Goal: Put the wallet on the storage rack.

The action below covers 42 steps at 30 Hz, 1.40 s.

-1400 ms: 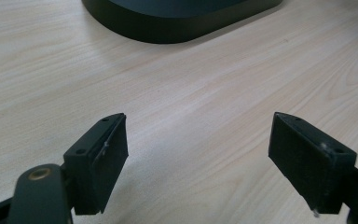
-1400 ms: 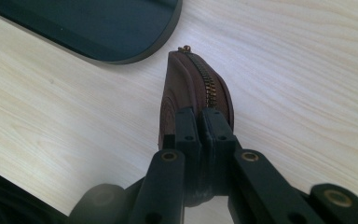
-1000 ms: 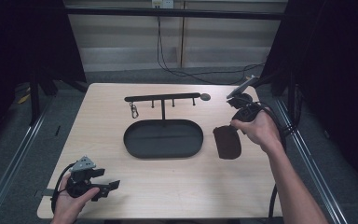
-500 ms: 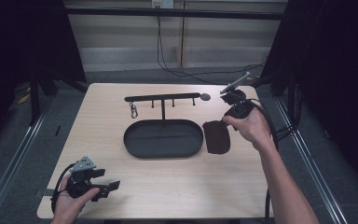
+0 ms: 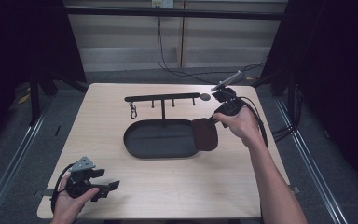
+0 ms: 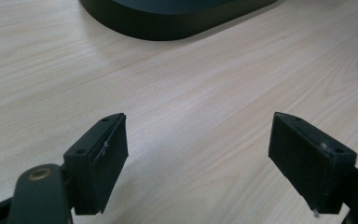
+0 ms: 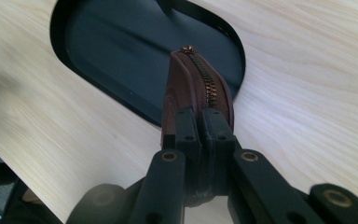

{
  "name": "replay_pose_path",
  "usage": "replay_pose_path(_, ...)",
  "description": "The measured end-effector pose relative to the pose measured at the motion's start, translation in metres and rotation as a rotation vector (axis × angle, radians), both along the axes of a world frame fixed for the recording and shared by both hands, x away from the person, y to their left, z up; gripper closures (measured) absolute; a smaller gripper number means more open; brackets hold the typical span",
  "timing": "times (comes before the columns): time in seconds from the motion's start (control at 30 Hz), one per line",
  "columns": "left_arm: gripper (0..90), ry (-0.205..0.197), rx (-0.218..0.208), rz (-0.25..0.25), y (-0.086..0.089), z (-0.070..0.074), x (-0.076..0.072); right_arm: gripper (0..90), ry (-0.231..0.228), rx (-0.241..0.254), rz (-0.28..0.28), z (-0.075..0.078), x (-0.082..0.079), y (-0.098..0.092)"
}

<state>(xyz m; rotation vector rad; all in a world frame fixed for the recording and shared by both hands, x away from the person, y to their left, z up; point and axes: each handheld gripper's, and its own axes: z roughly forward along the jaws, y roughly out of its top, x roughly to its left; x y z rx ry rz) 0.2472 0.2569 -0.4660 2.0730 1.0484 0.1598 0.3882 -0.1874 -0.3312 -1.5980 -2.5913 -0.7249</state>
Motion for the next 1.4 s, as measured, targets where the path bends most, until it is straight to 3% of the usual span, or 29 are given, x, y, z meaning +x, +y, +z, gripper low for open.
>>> replay_pose_path(0.5,19.7,-0.002,-0.001,-0.004,0.001,0.000,0.000,86.1,-0.013,0.126,0.002,-0.013,0.016,0.019)
replay_pose_path(0.77,19.7,-0.004,0.000,-0.001,0.000,0.000,0.000,86.2,-0.003,0.178,-0.058,-0.029,0.024,0.020)
replay_pose_path(0.9,19.7,-0.002,0.000,-0.005,0.001,0.000,0.000,86.3,0.006,0.176,-0.063,-0.039,0.027,0.024)
replay_pose_path(1.4,19.7,-0.006,-0.003,0.001,0.001,0.001,-0.001,86.3,0.031,0.250,-0.085,-0.071,0.035,0.026)
